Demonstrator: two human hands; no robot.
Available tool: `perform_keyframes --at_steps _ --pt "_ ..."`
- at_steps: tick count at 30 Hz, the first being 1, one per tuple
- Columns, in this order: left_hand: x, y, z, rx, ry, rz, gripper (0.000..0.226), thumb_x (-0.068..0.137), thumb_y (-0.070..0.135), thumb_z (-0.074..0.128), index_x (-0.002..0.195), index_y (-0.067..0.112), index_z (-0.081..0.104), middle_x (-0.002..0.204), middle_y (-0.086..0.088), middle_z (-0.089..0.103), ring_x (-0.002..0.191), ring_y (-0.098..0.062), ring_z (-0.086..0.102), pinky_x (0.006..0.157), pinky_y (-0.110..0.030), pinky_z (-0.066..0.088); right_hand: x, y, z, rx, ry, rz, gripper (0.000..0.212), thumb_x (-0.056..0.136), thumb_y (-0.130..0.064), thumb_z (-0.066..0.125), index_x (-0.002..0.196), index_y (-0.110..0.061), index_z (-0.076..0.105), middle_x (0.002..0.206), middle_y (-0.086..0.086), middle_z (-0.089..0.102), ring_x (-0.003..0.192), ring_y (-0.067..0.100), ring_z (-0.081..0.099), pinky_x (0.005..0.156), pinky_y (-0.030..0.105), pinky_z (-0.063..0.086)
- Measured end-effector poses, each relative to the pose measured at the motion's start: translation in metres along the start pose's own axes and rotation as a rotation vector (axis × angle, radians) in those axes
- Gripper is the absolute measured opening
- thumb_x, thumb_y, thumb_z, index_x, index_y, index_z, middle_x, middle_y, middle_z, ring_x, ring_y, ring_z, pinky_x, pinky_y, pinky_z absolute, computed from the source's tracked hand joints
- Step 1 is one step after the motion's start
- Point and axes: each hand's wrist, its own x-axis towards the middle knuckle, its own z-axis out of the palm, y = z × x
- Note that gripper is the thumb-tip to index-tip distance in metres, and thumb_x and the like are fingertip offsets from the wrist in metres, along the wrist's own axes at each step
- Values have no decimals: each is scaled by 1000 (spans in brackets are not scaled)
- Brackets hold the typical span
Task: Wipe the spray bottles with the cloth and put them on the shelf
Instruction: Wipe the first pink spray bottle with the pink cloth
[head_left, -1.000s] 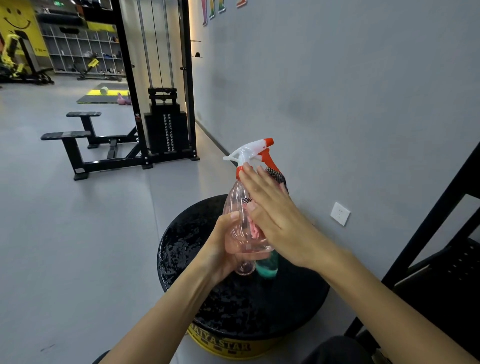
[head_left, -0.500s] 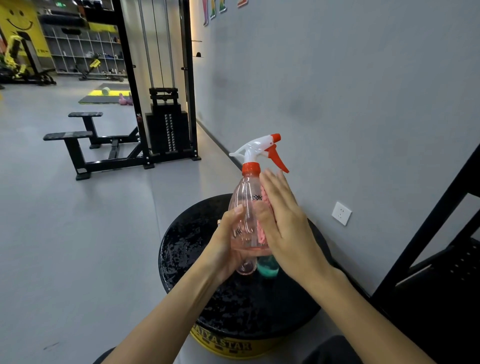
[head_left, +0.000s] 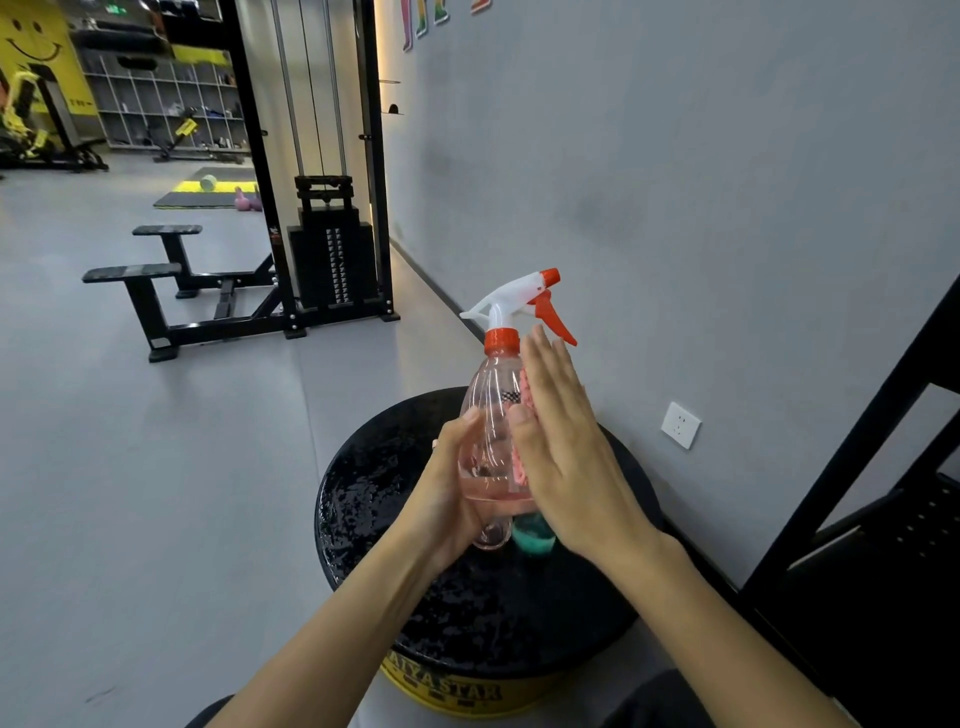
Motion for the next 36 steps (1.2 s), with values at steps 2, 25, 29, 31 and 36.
perform_keyframes --at_steps 2,25,29,31,36 --pt "1 1 0 -6 8 11 35 83 46 49 93 28 76 86 -3 73 69 -21 70 53 -34 58 -9 -3 3 0 -18 -25 61 99 -50 13 154 -30 -4 160 -19 -11 144 -3 -17 123 44 7" --pt "5 -8 -13 -104 0 -29 58 92 56 44 131 16 58 118 -15 66 104 -29 64 83 -43 58 -25 -1 9 -7 -28 -96 56 106 -36 25 154 -29 -1 161 -18 -9 147 4 -13 122 42 10" --pt "2 -11 -10 -56 -51 -61 49 98 47 33 132 21 56 110 -9 71 89 -23 72 68 -41 61 -5 2 -3 8 -12 -47 56 103 -45 19 154 -30 1 161 -19 -5 145 -4 -13 122 34 6" --pt "2 -13 -8 -74 -26 -85 49 99 47 32 127 18 60 107 -11 71 83 -23 72 65 -40 61 -2 -1 -4 -33 -20 -50 57 104 -45 19 154 -29 -1 162 -16 -6 144 -6 -14 123 34 6" --pt "4 -14 -10 -114 25 -79 59 90 56 41 121 11 63 103 -10 73 87 -21 72 65 -34 59 -22 -5 7 -39 -54 -70 58 104 -37 28 154 -28 -1 162 -14 -11 146 -1 -13 121 47 15"
